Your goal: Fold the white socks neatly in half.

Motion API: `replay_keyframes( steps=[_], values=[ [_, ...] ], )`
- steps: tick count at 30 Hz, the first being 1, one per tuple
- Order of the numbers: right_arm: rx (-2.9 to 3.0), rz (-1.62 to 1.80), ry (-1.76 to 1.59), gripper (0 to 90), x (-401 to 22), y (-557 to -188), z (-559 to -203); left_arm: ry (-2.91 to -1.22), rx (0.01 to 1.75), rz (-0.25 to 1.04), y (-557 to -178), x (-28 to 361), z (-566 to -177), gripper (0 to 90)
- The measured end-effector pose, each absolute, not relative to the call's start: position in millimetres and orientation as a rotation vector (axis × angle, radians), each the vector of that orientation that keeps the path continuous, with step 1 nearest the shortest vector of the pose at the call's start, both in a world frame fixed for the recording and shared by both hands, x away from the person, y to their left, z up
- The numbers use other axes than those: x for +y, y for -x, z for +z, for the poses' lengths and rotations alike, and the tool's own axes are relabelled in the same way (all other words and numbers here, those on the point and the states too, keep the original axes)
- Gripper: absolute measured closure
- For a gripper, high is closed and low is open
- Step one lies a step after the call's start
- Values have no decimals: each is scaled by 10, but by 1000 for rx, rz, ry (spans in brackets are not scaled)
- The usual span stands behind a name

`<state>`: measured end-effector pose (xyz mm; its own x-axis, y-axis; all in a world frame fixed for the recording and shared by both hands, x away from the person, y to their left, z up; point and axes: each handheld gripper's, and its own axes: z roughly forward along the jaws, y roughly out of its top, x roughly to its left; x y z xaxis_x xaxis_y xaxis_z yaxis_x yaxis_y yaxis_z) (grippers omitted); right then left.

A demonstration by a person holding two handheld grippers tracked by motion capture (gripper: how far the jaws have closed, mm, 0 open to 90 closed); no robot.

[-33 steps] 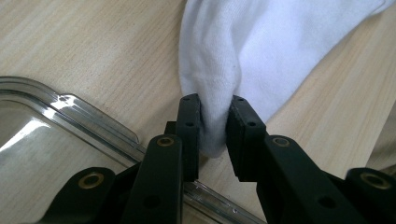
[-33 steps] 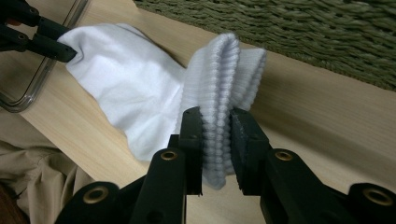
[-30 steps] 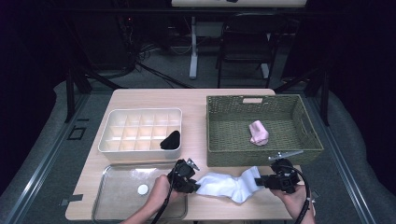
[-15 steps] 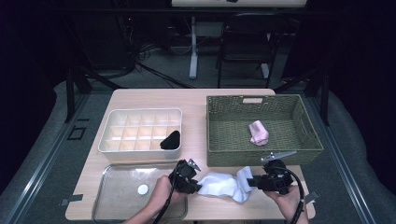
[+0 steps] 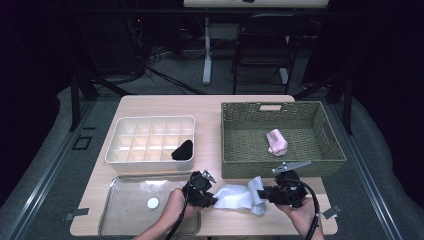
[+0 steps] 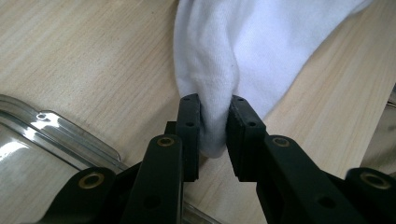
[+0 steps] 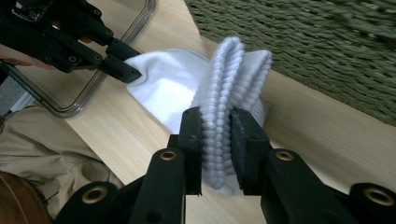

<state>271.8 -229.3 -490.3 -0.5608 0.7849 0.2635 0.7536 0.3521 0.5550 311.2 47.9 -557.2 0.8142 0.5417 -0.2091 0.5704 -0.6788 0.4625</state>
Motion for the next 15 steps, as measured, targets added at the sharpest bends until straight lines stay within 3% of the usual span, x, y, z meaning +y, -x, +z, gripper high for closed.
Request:
replay_keyframes(
  steps=[15],
  values=[
    [2572, 997, -1374, 753, -2001, -2754, -4912, -2474, 813, -102, -3118, 449, -5575, 762]
  ],
)
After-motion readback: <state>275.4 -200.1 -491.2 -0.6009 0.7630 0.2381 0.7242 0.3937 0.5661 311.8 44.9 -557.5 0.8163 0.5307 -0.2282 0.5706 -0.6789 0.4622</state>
